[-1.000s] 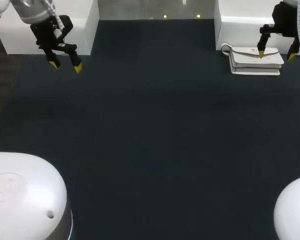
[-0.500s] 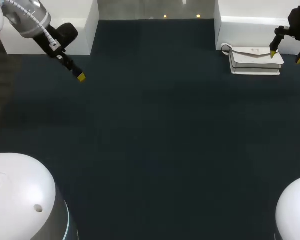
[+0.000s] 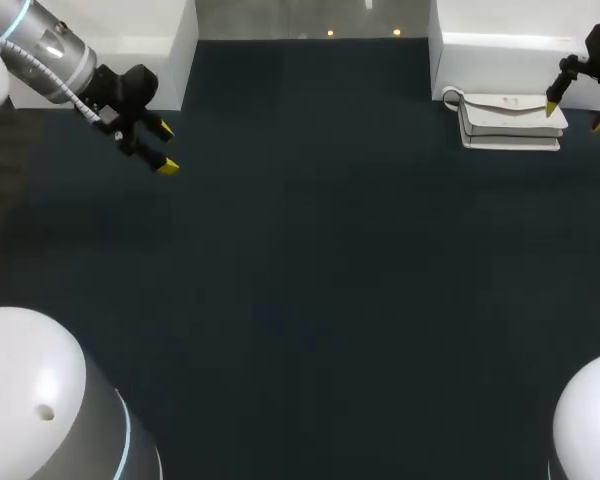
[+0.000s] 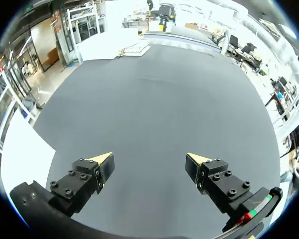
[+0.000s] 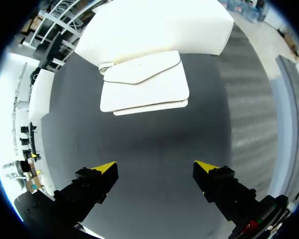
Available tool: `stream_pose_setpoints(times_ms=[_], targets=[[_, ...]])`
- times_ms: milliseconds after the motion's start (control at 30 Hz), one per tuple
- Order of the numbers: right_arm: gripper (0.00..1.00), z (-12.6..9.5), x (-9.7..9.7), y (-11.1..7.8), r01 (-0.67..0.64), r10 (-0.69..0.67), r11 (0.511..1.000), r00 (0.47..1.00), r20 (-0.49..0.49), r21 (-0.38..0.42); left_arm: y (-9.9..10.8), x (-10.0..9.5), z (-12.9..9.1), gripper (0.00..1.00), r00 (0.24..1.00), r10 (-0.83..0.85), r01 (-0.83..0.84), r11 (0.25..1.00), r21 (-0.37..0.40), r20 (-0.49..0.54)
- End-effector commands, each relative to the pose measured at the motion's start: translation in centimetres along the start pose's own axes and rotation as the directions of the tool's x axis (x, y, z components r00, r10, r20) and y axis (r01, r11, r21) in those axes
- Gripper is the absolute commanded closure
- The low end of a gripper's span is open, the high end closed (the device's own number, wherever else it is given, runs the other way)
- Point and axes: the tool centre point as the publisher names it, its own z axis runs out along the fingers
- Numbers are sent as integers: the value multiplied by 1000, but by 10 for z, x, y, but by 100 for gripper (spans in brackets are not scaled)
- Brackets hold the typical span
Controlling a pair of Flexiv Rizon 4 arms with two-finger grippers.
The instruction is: Pick up the bag, open it, inspect its contents, close it, and place it on the opposite side
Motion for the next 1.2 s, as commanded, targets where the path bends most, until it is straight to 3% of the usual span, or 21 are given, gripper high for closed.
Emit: stream_pose_setpoints(times_ms=[33,267,600,800,1200], targets=[[0,4,-8,12,-6,7,1000,1000,-21,26,2,-11,11,0,990,135,-129,984,126,-42],[0,9,-17,22,-18,19,999,999,-45,33,-5,-15,27,0,986,160,-155,982,105,-37],[0,17,-26,34,-23,26,999,996,-87,36,-15,-26,41,0,993,112,-108,985,133,-26],[0,19,-36,46,-28,30,999,995,-91,27,-15,-26,41,0,993,112,-108,985,133,-26],[0,41,-63,84,-54,62,996,989,-133,66,-15,-26,41,0,993,112,-108,985,133,-26]])
